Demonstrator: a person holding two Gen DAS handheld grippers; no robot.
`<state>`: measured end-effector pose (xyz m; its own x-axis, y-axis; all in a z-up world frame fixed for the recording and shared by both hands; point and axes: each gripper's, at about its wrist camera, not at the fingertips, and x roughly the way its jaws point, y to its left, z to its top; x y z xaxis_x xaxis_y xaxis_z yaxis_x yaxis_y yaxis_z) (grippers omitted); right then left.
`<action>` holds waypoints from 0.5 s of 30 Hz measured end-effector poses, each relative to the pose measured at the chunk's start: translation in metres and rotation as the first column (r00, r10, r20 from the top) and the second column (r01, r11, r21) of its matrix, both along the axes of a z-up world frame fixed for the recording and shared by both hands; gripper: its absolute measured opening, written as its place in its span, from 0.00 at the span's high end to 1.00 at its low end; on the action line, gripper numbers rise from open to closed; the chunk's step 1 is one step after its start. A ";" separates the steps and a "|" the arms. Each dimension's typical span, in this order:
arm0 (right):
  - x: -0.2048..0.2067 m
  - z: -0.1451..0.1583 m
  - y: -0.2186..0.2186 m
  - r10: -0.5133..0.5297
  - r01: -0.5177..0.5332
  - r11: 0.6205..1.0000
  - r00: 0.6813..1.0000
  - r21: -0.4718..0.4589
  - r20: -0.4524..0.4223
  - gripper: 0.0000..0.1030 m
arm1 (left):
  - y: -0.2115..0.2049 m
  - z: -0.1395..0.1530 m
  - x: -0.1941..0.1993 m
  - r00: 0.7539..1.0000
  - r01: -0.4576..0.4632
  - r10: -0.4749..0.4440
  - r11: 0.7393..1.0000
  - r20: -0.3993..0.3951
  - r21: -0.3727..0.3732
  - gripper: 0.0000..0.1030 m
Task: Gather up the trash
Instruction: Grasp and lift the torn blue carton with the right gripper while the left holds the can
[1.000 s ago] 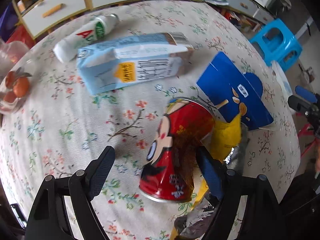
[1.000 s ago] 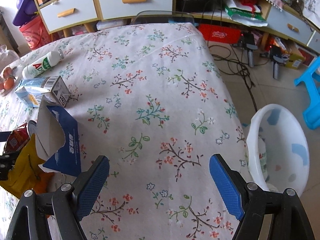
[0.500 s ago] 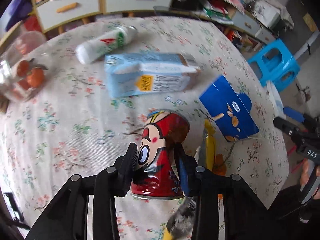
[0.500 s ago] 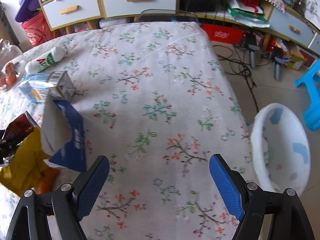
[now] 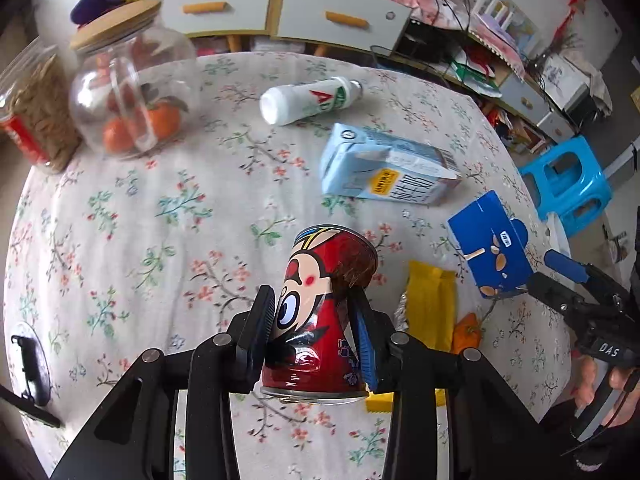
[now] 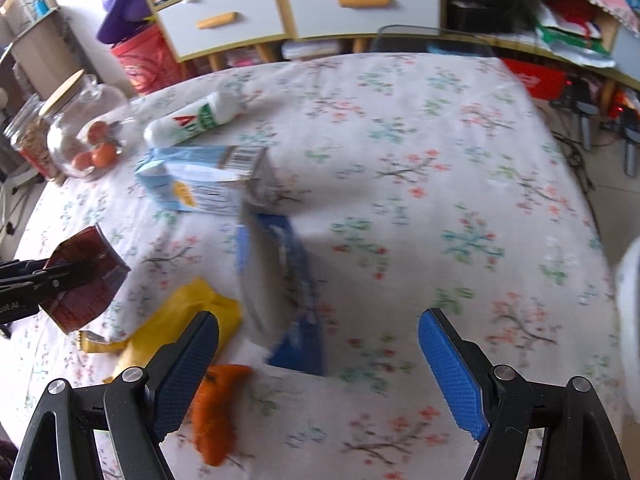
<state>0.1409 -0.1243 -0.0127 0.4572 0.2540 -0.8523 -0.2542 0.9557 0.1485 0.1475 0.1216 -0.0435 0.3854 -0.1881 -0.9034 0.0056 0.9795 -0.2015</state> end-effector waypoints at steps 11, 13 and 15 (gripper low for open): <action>0.012 -0.025 0.020 0.018 -0.019 0.999 0.998 -0.031 -0.063 0.29 | 0.021 -0.014 -0.008 0.998 -0.021 0.021 1.000 -0.060 -0.014 0.61; 0.013 -0.029 0.020 0.016 -0.018 0.999 0.997 -0.032 -0.076 0.34 | 0.022 -0.022 -0.009 0.995 -0.018 0.016 1.000 -0.096 -0.023 0.61; 0.015 -0.032 0.021 0.014 -0.017 0.999 0.996 -0.032 -0.086 0.38 | 0.021 -0.029 -0.009 0.991 -0.005 0.001 1.000 -0.132 -0.029 0.61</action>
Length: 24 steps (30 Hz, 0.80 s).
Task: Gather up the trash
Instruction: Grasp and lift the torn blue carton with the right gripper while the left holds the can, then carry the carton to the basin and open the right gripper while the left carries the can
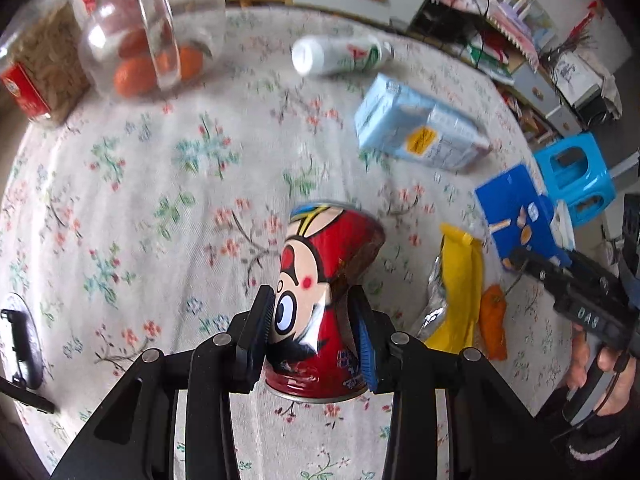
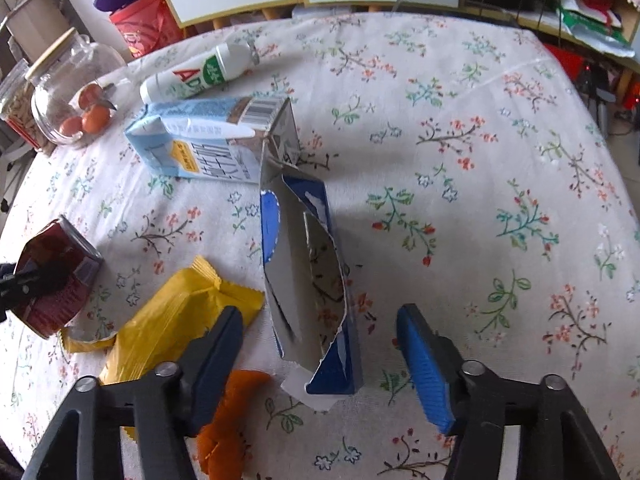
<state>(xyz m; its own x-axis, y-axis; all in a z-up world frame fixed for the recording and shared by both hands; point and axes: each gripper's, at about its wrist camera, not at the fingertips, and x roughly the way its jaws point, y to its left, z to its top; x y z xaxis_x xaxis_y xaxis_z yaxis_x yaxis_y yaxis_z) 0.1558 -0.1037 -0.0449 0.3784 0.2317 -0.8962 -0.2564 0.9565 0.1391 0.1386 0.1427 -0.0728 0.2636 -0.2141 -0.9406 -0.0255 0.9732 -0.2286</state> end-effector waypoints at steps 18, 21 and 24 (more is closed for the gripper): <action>0.002 0.005 -0.009 -0.016 0.015 1.000 1.000 0.019 0.019 0.81 | -0.002 0.008 -0.002 1.000 0.000 0.001 0.999 0.011 -0.049 0.61; -0.001 0.015 -0.020 -0.029 0.028 0.999 0.999 0.032 0.041 0.81 | -0.004 0.017 0.000 0.999 -0.007 0.010 0.998 0.040 -0.060 0.61; -0.003 0.023 -0.035 -0.054 0.052 0.998 0.997 0.038 0.055 0.81 | -0.007 0.024 0.003 0.998 -0.003 0.007 0.998 0.061 -0.069 0.61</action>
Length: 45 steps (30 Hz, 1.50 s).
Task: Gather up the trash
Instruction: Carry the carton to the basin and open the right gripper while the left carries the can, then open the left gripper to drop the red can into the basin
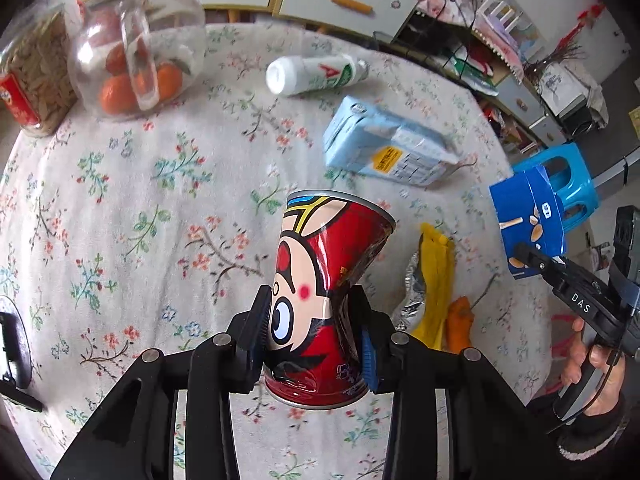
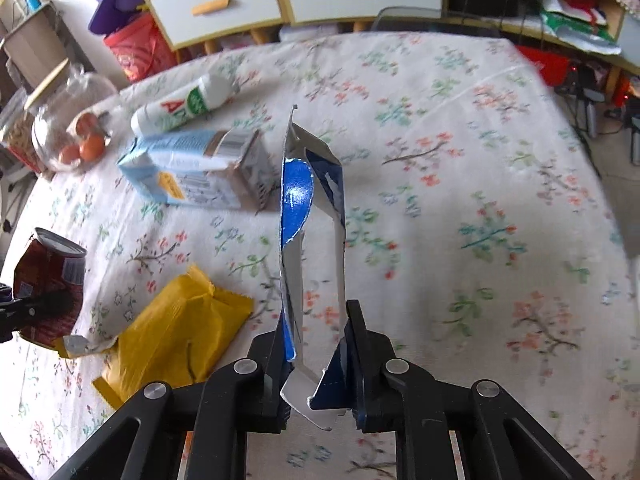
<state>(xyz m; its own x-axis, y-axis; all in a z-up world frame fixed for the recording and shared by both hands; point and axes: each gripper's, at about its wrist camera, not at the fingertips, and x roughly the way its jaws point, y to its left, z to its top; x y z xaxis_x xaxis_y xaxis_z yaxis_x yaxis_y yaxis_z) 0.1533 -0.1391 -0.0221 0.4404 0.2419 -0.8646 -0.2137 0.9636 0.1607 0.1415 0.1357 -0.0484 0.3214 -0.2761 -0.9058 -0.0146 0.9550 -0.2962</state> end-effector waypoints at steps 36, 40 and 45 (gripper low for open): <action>-0.059 0.016 -0.315 -0.525 0.525 0.850 0.851 0.040 -0.018 0.55 | -0.255 0.033 0.026 0.946 0.317 -0.314 0.948 0.081 -0.027 0.61; -0.067 0.022 -0.327 -0.540 0.539 0.840 0.842 0.060 -0.015 0.51 | -0.305 0.035 0.030 0.922 0.382 -0.379 0.924 0.083 -0.025 0.61; -0.087 0.031 -0.348 -0.578 0.577 0.813 0.816 0.080 -0.017 0.45 | -0.371 0.031 0.035 0.890 0.452 -0.450 0.892 0.076 -0.016 0.61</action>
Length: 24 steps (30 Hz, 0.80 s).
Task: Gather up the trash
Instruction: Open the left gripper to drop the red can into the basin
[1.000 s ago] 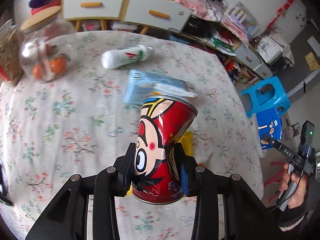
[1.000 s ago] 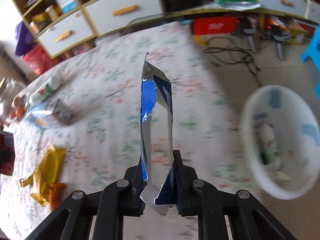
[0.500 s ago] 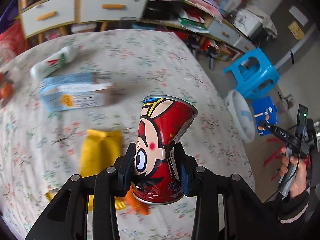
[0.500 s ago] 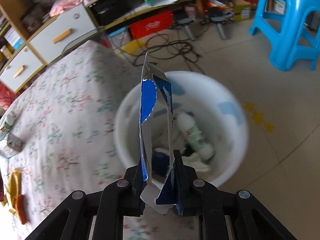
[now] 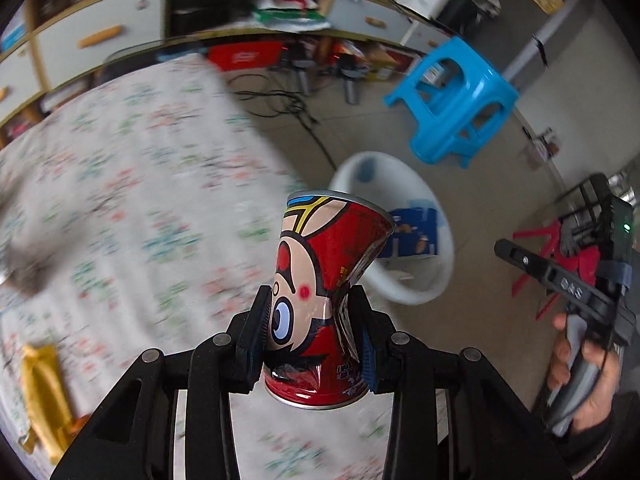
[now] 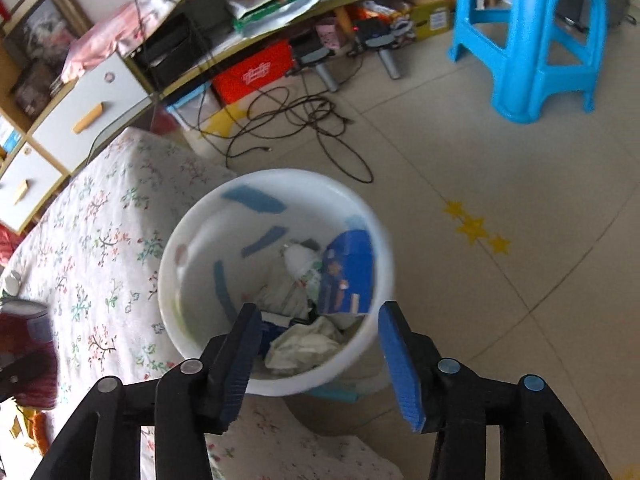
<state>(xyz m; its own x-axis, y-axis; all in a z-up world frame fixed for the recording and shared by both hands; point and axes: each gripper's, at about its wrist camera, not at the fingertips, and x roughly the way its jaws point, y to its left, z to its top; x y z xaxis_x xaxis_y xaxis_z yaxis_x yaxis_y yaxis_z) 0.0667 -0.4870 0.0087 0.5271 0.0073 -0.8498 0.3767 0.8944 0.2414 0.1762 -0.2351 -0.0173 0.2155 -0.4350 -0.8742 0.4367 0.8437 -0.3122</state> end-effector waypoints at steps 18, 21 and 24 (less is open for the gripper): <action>-0.021 0.010 -0.031 -0.047 0.047 0.999 0.999 0.015 0.025 0.31 | -0.095 -0.017 0.023 0.999 0.017 -0.016 1.000 0.034 -0.008 0.32; -0.019 0.012 -0.028 -0.043 0.043 0.999 0.999 0.014 0.031 0.28 | -0.083 -0.007 0.018 0.997 0.003 -0.005 1.000 0.081 0.017 0.24; -0.015 0.012 -0.021 -0.029 0.029 1.000 0.999 0.004 0.030 0.27 | -0.064 -0.001 0.013 0.996 -0.007 0.004 0.999 0.089 0.033 0.16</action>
<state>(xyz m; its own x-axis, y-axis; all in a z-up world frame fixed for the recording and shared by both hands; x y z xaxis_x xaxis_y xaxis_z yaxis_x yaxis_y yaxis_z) 0.0521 -0.5084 0.0210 0.5528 -0.0052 -0.8333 0.3950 0.8821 0.2566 0.1893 -0.2988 -0.0186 0.2951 -0.4046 -0.8656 0.4569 0.8554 -0.2441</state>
